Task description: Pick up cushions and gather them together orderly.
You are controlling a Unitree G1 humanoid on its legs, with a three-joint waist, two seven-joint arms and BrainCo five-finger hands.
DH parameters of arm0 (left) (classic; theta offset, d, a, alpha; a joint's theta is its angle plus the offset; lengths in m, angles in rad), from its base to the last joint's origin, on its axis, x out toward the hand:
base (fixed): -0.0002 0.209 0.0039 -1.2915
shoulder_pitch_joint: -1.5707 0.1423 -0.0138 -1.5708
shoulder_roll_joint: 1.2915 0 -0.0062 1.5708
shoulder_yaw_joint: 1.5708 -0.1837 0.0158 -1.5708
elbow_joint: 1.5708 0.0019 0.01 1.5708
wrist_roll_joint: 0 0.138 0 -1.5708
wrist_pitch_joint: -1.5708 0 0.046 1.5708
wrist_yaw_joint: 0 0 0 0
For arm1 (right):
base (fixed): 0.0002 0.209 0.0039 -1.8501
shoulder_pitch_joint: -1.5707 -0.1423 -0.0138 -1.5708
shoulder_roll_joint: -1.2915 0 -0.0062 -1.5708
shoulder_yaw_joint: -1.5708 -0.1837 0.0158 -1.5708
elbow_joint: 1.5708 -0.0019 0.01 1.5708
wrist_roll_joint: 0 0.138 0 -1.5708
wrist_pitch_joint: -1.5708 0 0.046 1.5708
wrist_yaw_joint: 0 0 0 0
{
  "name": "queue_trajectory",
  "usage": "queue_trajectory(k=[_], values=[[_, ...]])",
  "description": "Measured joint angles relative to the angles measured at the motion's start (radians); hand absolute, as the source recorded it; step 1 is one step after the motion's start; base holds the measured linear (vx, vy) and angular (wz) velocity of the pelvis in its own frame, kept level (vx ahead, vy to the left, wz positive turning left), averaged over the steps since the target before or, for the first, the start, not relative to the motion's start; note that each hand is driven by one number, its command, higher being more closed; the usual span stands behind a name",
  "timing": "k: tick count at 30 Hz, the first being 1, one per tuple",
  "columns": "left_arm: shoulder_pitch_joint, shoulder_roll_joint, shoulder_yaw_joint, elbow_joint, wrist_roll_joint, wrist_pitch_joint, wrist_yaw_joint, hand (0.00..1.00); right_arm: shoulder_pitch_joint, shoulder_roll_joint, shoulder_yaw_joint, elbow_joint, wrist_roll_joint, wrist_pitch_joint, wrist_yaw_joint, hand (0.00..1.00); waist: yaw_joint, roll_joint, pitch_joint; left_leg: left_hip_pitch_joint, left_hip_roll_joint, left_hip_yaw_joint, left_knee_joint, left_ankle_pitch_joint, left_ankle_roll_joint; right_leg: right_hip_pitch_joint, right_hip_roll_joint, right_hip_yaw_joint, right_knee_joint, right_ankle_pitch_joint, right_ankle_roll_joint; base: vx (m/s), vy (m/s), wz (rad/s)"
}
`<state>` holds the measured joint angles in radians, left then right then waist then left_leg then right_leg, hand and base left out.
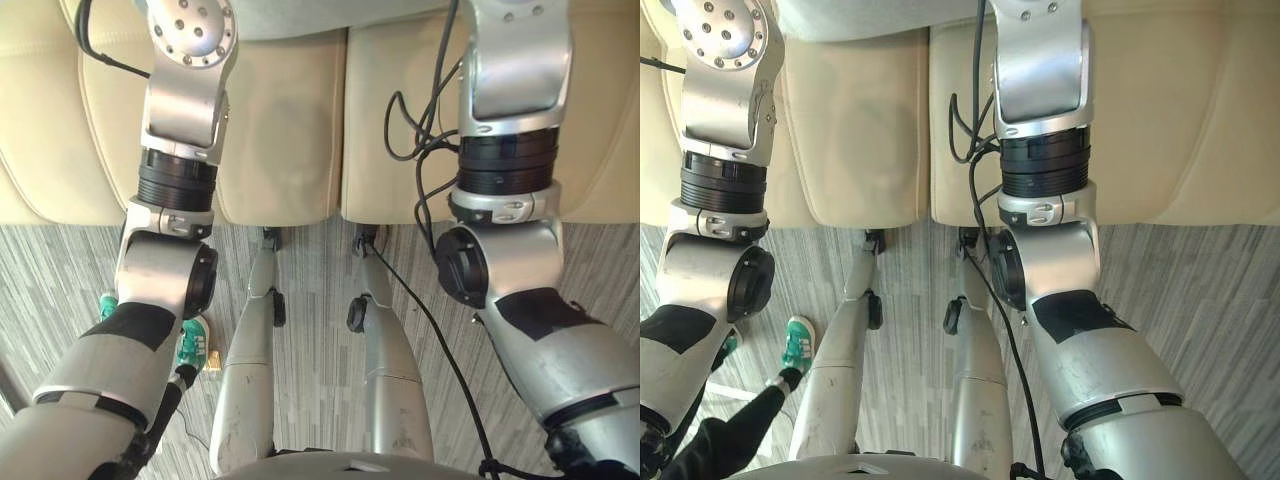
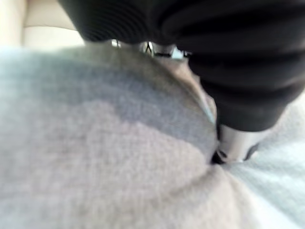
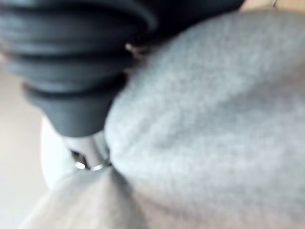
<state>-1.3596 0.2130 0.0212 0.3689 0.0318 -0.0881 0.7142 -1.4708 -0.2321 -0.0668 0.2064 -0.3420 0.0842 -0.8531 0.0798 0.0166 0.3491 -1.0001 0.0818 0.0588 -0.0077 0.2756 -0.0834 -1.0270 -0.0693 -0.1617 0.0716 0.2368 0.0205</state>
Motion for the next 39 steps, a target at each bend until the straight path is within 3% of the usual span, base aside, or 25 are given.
queue_trajectory(k=[5, 8, 15, 19, 23, 24, 27, 31, 34, 39], values=[[-0.024, 0.013, -0.002, 0.004, -0.054, -0.002, -0.049, 0.0, 0.004, -0.017, -0.067, 0.002, 0.087, -0.015, 0.001, 0.0, -0.001, 0.0, 0.0, -0.01, -0.005, -0.005, -0.015, 0.019, -0.006, -0.057, -0.019, -0.015, 0.117, -0.071, -0.001, 0.04, 0.055, 0.18], [-0.024, 0.074, -0.004, 0.014, -0.062, -0.002, -0.1, 0.0, 0.054, -0.03, -0.078, 0.003, 0.152, -0.036, 0.021, 0.0, -0.01, 0.0, 0.0, -0.014, -0.007, -0.003, -0.015, 0.019, -0.006, -0.077, -0.025, -0.015, 0.153, -0.092, 0.0, 0.03, 0.014, 0.05], [0.013, 0.255, 0.053, 0.048, -0.047, 0.001, -0.189, 0.0, 0.169, -0.177, -0.153, 0.013, 0.324, -0.045, 0.086, 0.0, -0.032, -0.001, 0.001, -0.014, -0.005, 0.013, -0.011, 0.019, -0.005, -0.087, -0.025, -0.008, 0.169, -0.093, -0.001, 0.03, -0.006, -0.03], [0.158, 0.302, 0.164, 0.048, -0.073, 0.0, -0.205, 0.0, 0.244, -0.266, -0.191, 0.01, 0.424, -0.086, 0.114, 0.0, -0.042, -0.002, 0.001, 0.014, 0.006, 0.031, 0.017, -0.002, 0.008, -0.053, -0.014, 0.006, 0.167, -0.092, -0.001, 0.03, -0.024, -0.1], [0.386, 0.294, 0.289, -0.04, -0.13, -0.001, -0.205, 0.0, 0.431, -0.27, -0.262, -0.121, 0.447, -0.098, 0.128, 0.0, -0.045, -0.004, 0.002, 0.032, 0.022, 0.055, 0.066, -0.045, 0.023, -0.016, 0.003, 0.032, 0.151, -0.092, -0.001, -0.01, -0.053, -0.17], [0.458, 0.285, 0.327, -0.072, -0.142, -0.002, -0.205, 0.0, 0.498, -0.27, -0.273, -0.155, 0.448, -0.101, 0.132, 0.0, -0.045, -0.005, 0.002, 0.039, 0.023, 0.06, 0.074, -0.051, 0.023, -0.009, 0.003, 0.033, 0.151, -0.092, -0.001, -0.02, -0.059, -0.16], [0.687, 0.163, 0.414, -0.147, -0.183, -0.012, -0.213, 0.0, 0.734, -0.232, -0.296, -0.232, 0.442, -0.102, 0.175, 0.0, -0.051, -0.006, 0.003, 0.084, 0.028, 0.072, 0.1, -0.078, 0.022, 0.044, 0.006, 0.039, 0.151, -0.093, 0.001, -0.03, -0.056, -0.13], [0.972, -0.051, 0.42, -0.157, -0.233, -0.023, -0.249, 0.0, 1.062, -0.086, -0.25, -0.338, 0.37, -0.112, 0.267, 0.0, -0.059, -0.01, 0.001, 0.183, 0.034, 0.071, 0.167, -0.144, 0.025, 0.174, 0.007, 0.038, 0.152, -0.12, 0.009, -0.02, -0.017, -0.02], [1.172, -0.177, 0.408, -0.11, -0.244, -0.023, -0.286, 0.0, 1.272, 0.068, -0.156, -0.314, 0.333, -0.131, 0.356, 0.0, -0.059, -0.033, -0.013, 0.27, 0.036, 0.077, 0.182, -0.173, 0.033, 0.269, 0.006, 0.035, 0.141, -0.151, 0.012, 0.01, -0.012, -0.01], [1.352, -0.227, 0.359, 0.065, -0.242, -0.01, -0.35, 0.0, 1.439, 0.204, -0.101, -0.076, 0.333, -0.136, 0.446, 0.0, -0.049, -0.069, -0.045, 0.423, 0.043, 0.08, 0.181, -0.202, 0.032, 0.443, 0.007, 0.009, 0.089, -0.16, 0.008, 0.06, -0.04, -0.03]])
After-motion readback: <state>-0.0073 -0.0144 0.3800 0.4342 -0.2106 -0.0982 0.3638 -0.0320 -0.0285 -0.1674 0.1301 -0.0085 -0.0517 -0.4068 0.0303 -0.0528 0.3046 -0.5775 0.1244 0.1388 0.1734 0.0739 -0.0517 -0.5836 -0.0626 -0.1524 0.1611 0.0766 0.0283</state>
